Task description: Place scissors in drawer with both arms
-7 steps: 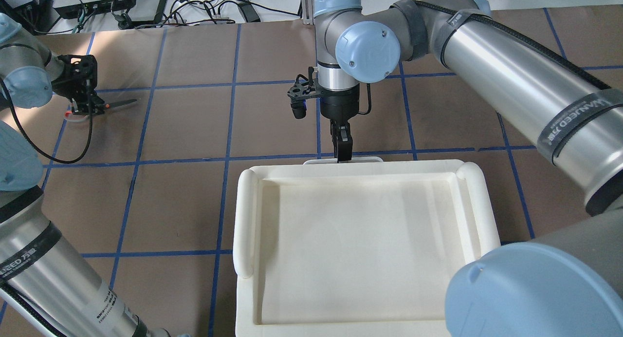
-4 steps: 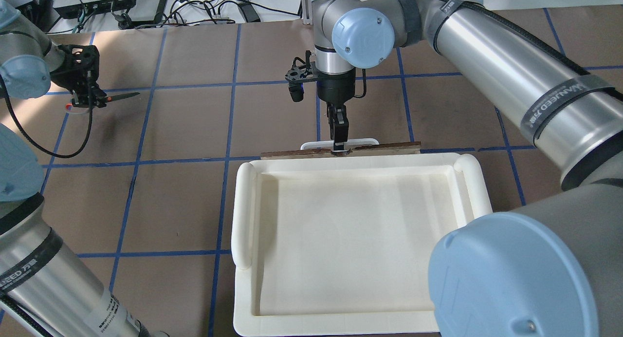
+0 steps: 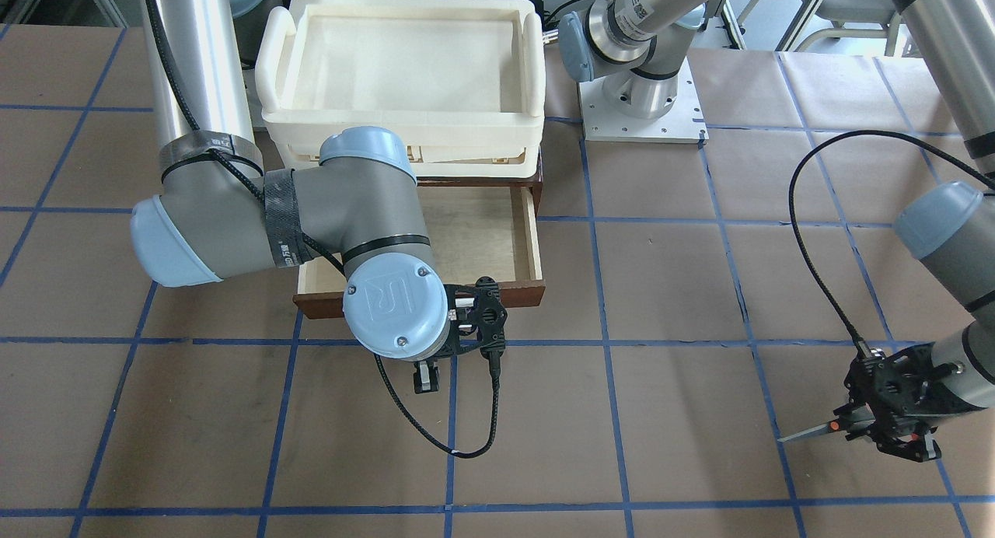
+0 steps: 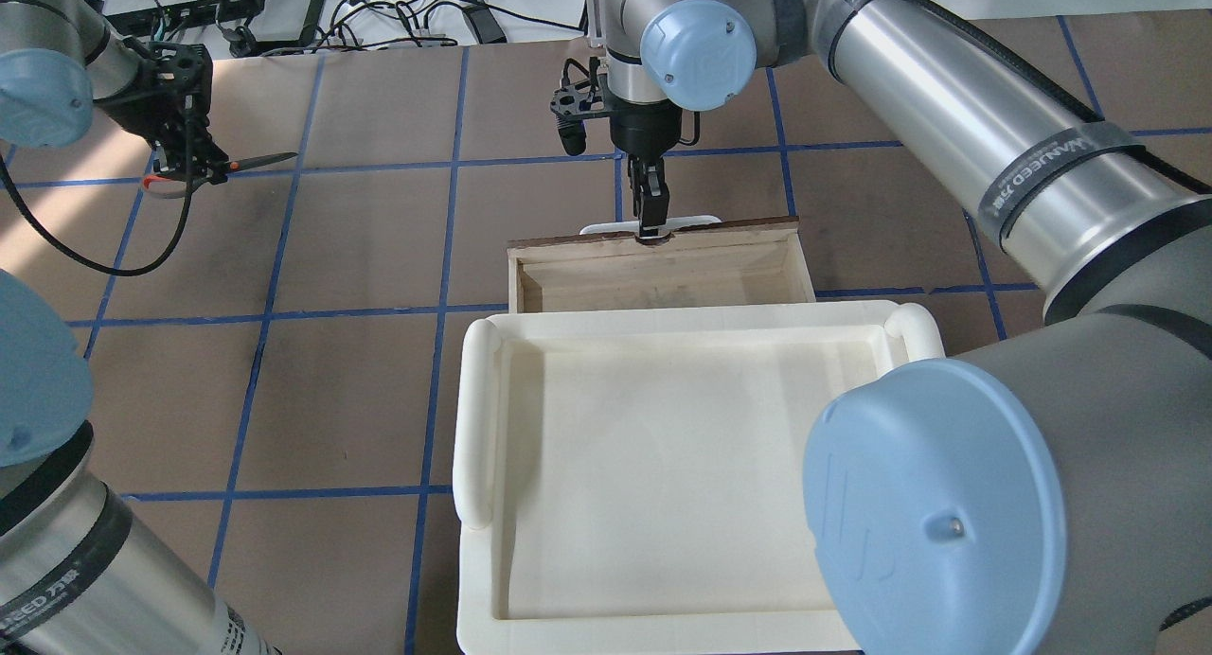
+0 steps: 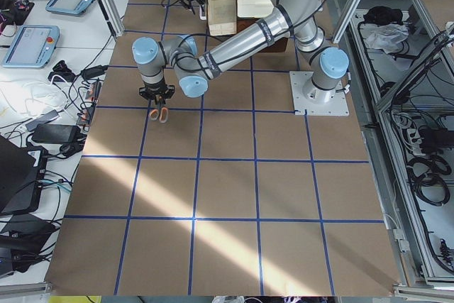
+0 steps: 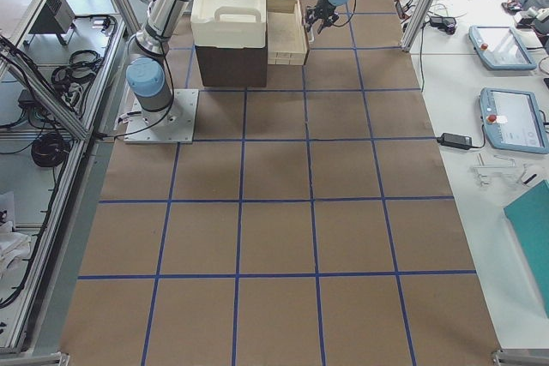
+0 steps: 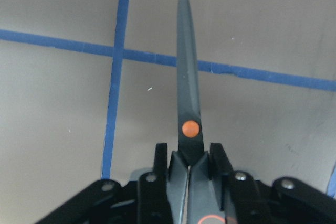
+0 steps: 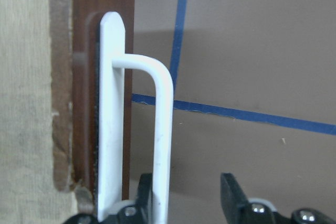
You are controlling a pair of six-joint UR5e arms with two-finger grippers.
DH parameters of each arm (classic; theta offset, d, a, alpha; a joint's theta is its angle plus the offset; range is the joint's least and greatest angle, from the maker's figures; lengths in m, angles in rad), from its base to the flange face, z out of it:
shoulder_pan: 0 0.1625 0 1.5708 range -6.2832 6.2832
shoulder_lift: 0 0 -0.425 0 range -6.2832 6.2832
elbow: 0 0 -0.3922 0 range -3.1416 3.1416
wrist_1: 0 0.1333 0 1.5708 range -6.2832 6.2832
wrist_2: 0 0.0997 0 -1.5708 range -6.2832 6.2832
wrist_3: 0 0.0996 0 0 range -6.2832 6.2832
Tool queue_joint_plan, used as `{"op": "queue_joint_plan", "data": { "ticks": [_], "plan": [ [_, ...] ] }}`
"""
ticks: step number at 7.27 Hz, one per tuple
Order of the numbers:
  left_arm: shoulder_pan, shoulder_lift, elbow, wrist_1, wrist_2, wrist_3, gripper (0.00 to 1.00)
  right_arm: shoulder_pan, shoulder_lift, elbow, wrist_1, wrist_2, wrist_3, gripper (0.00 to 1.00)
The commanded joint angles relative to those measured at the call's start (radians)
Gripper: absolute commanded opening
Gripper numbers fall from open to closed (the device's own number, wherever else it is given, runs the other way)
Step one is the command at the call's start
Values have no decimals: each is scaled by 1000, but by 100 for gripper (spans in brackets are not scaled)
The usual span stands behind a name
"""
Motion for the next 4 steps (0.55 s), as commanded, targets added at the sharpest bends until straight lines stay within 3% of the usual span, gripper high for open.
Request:
{"op": "queue_joint_plan", "data": {
  "ticks": [1,3,4],
  "plan": [
    [-71,69,-8,-68,-9,-62,0,-10,14,-12,-98,-2,-28,52],
    [-154,133,-53,-79,-12,-179,0,-11,12,-4,-101,-2,-23,53],
    [-194,164,-80,-80,-11,-252,0,-11,2,-4,-100,-7,-17,58]
  ]
}}
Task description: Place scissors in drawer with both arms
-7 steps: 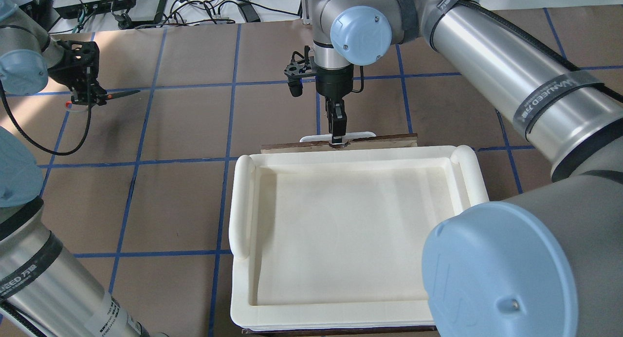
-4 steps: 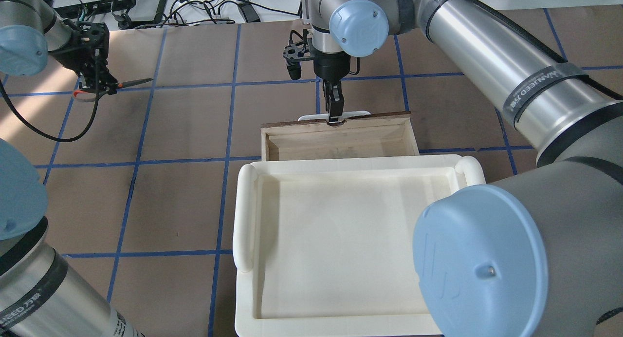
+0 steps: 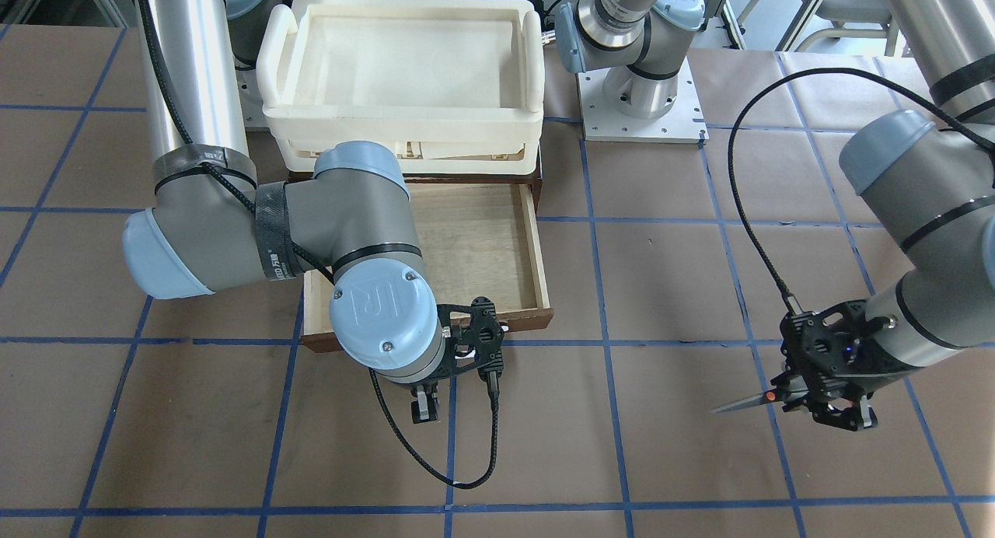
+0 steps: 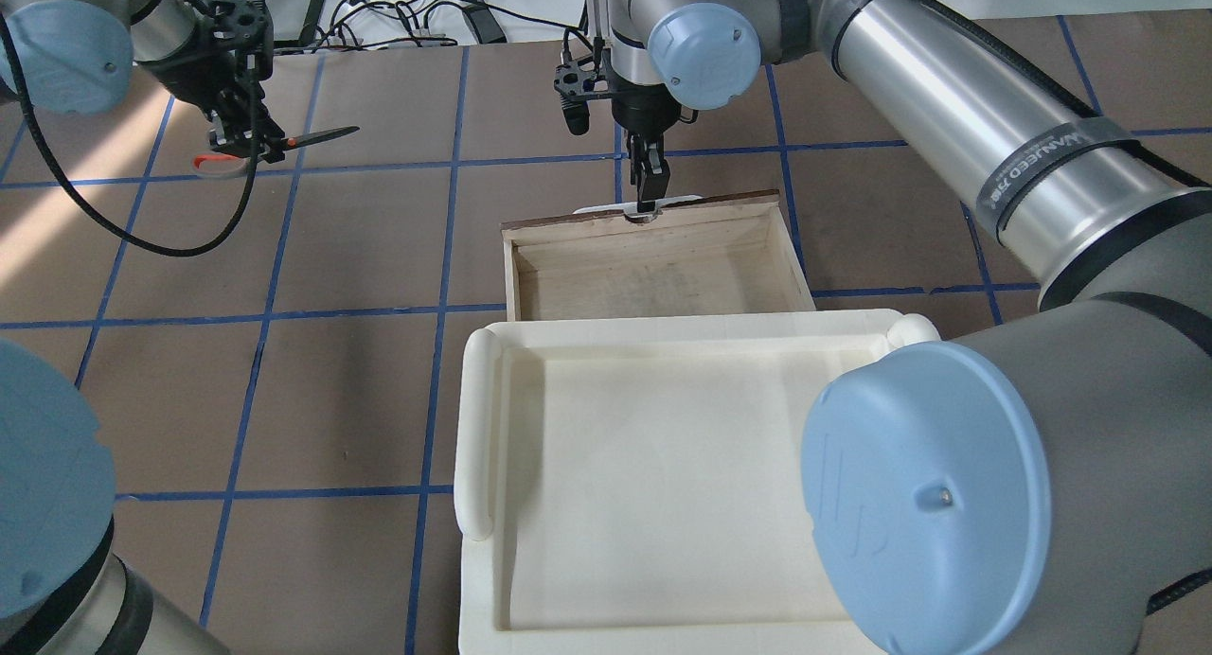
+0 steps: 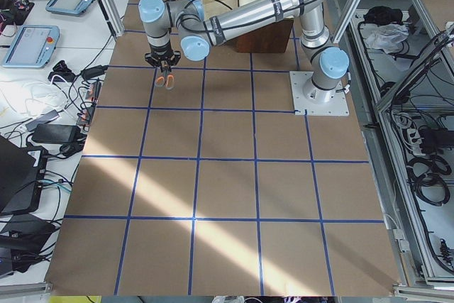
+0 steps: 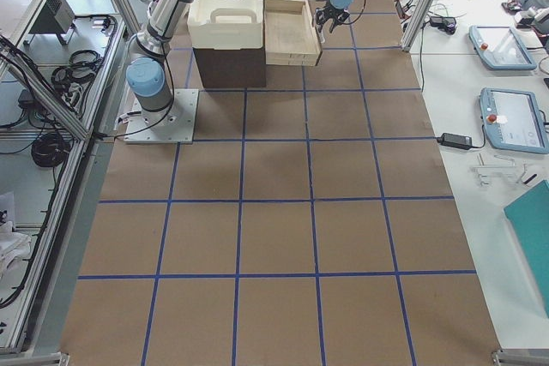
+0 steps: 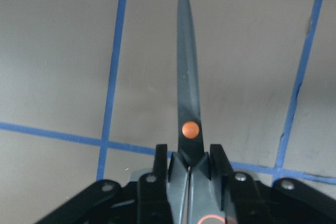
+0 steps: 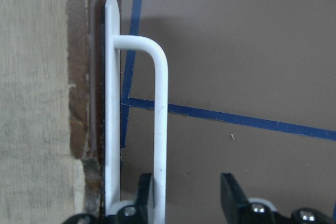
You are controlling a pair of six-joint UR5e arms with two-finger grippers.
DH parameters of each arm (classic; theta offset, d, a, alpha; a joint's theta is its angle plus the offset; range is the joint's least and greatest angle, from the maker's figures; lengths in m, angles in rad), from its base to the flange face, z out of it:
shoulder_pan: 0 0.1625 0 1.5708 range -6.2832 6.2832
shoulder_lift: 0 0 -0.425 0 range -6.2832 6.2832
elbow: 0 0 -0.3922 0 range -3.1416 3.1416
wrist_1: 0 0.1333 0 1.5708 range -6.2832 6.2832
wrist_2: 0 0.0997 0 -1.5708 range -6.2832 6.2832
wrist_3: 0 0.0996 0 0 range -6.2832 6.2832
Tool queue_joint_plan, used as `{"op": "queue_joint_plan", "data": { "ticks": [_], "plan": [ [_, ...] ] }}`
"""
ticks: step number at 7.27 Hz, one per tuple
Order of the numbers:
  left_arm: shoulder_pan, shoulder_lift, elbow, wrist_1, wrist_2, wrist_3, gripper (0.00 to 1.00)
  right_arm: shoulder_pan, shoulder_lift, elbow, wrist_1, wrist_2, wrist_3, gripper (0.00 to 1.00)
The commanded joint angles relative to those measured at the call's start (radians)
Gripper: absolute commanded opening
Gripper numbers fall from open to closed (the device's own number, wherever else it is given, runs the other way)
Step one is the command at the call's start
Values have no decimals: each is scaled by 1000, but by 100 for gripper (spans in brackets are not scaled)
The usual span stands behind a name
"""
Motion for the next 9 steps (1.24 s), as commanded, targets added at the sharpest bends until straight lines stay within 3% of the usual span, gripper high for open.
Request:
{"op": "queue_joint_plan", "data": {
  "ticks": [1,2,4,7,9],
  "plan": [
    [-87,67,-57,-10,-1,-131,0,-5,-57,5,-3,-17,40,66],
    [-131,95,-81,-10,-3,-206,0,-7,-81,11,-1,-25,150,100],
    [-245,137,-111,-11,-3,-361,0,-42,-168,26,-3,-74,211,100],
    [-378,177,-177,-13,-6,-531,0,-221,-401,236,2,-59,338,100],
    [-461,169,-181,-4,-4,-629,0,-310,-515,299,38,-59,524,100]
  ]
}}
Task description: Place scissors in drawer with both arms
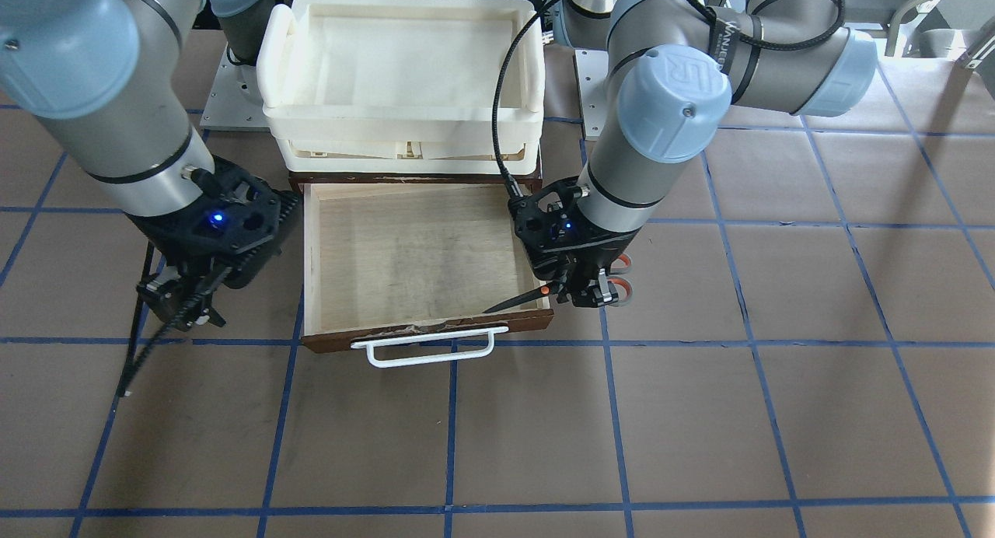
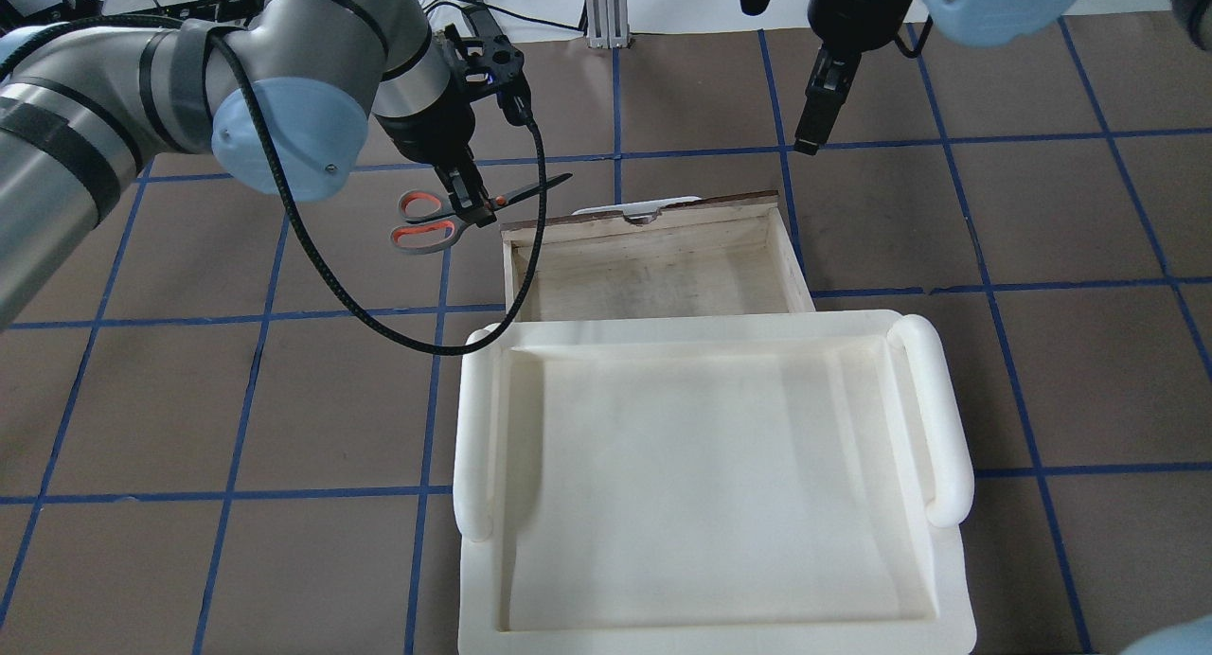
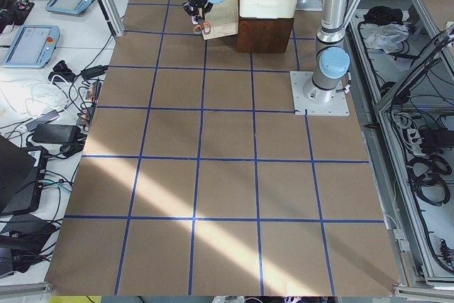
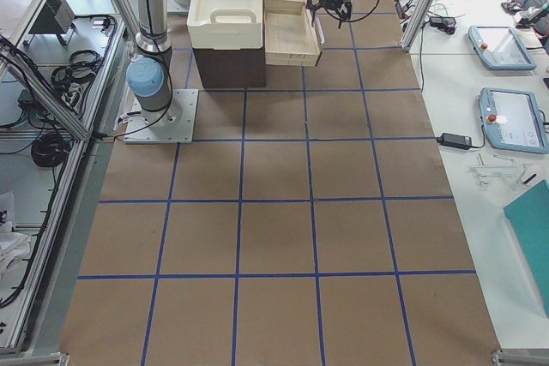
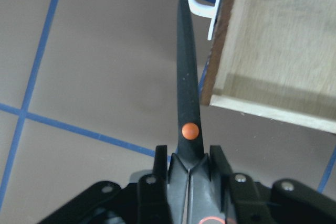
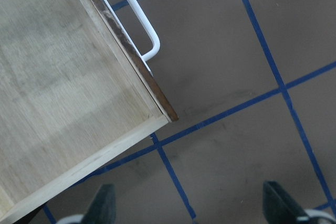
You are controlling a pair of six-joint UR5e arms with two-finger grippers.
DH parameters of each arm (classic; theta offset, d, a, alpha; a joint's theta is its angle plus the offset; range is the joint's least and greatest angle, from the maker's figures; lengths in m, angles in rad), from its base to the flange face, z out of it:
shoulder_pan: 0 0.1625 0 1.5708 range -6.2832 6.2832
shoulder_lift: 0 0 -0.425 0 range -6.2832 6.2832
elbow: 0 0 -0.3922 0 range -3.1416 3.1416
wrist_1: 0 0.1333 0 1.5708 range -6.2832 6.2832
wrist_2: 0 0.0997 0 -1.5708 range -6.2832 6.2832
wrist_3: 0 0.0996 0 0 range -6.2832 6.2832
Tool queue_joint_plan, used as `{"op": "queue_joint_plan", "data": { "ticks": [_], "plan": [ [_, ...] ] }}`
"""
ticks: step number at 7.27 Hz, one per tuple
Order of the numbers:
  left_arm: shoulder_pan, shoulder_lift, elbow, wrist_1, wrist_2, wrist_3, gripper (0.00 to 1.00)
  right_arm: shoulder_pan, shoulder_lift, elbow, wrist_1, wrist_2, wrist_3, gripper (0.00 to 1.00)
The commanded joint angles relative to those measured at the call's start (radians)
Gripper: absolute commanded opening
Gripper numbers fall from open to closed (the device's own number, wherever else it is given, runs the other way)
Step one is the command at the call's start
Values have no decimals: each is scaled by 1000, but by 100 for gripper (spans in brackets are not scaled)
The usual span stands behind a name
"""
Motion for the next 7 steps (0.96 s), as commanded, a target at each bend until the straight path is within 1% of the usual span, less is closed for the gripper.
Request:
{"op": "queue_joint_plan", "data": {
  "ticks": [1,2,3,4,5,6,7],
  "plan": [
    [-107,-11,-6,14,5,-129,0,-55,-98,40,59,-1,331,100],
    [-144,-11,-6,14,2,-138,0,-55,-118,40,67,-1,558,100],
    [-178,-17,-6,14,3,-193,0,-52,-143,40,102,3,697,100],
    [-218,-22,-9,15,5,-226,0,-42,-149,40,107,11,877,100],
    [-229,-22,-9,14,5,-227,0,-23,-158,40,107,31,999,100],
    [-229,-25,-12,12,2,-229,0,-11,-163,40,108,29,1125,100],
    [-229,-25,-44,19,2,-224,0,-2,-169,40,110,28,1156,100]
  ]
}}
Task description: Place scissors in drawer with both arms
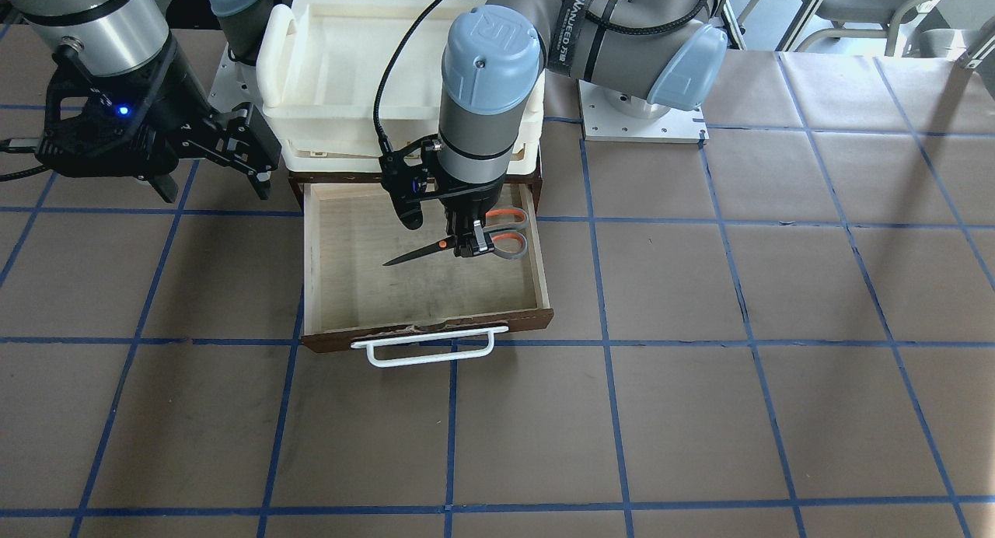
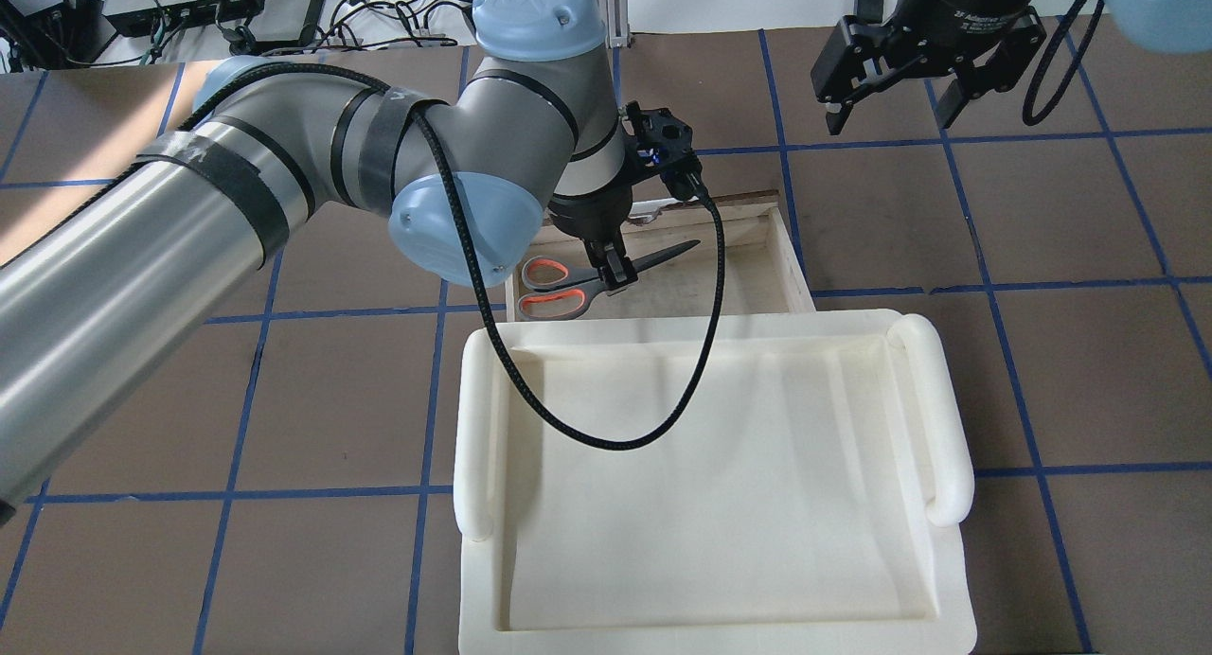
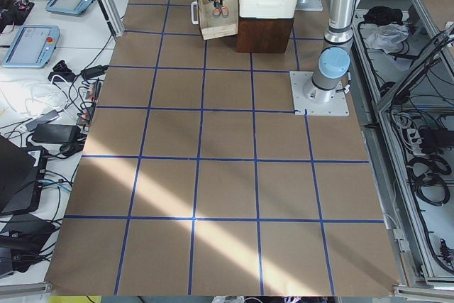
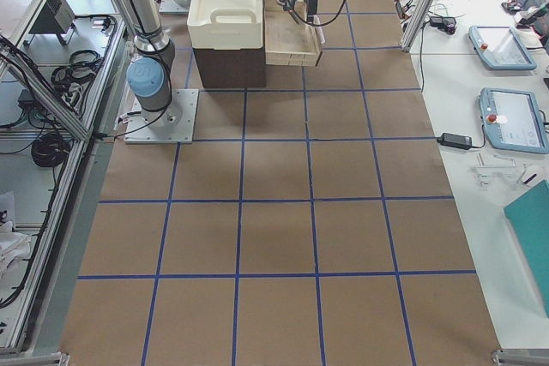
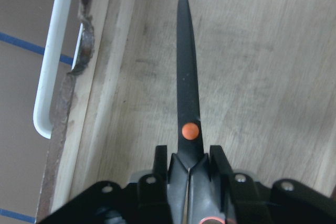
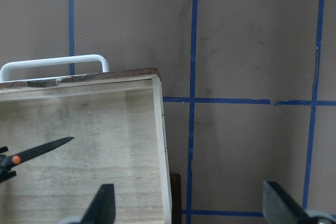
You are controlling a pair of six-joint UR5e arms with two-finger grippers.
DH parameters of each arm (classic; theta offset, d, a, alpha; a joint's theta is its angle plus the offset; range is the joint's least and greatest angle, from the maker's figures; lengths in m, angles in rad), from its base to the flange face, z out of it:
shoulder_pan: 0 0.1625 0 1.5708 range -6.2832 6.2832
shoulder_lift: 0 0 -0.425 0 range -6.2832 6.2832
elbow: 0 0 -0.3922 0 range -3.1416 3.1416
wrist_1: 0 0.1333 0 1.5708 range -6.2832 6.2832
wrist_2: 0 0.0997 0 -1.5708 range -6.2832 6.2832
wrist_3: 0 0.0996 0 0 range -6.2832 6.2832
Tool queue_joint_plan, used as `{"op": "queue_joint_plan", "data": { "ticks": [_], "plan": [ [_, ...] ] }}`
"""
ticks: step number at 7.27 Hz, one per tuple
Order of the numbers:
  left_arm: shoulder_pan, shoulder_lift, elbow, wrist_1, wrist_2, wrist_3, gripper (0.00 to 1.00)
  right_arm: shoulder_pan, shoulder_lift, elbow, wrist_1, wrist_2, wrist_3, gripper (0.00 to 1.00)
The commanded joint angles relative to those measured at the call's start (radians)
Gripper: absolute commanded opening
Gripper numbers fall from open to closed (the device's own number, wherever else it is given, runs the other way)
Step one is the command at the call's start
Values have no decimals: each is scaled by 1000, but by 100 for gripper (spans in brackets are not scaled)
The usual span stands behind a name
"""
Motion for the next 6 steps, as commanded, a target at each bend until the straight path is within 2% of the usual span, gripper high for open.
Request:
{"op": "queue_joint_plan", "data": {
  "ticks": [1,2,3,4,5,6],
  "plan": [
    [-4,-1,-56,21,-3,2,0,21,-7,0,2,3,89,100],
    [-7,0,-65,21,-3,-1,0,24,-2,0,2,3,91,100],
    [-10,-1,-65,30,-19,4,10,24,-2,0,2,3,91,100],
    [-19,2,-64,33,-79,2,17,24,-2,0,2,3,89,100],
    [-22,0,-64,35,-81,-1,92,24,-2,0,2,3,89,100],
    [-22,5,-62,35,-76,-1,97,24,-2,2,2,3,89,100]
  ]
}}
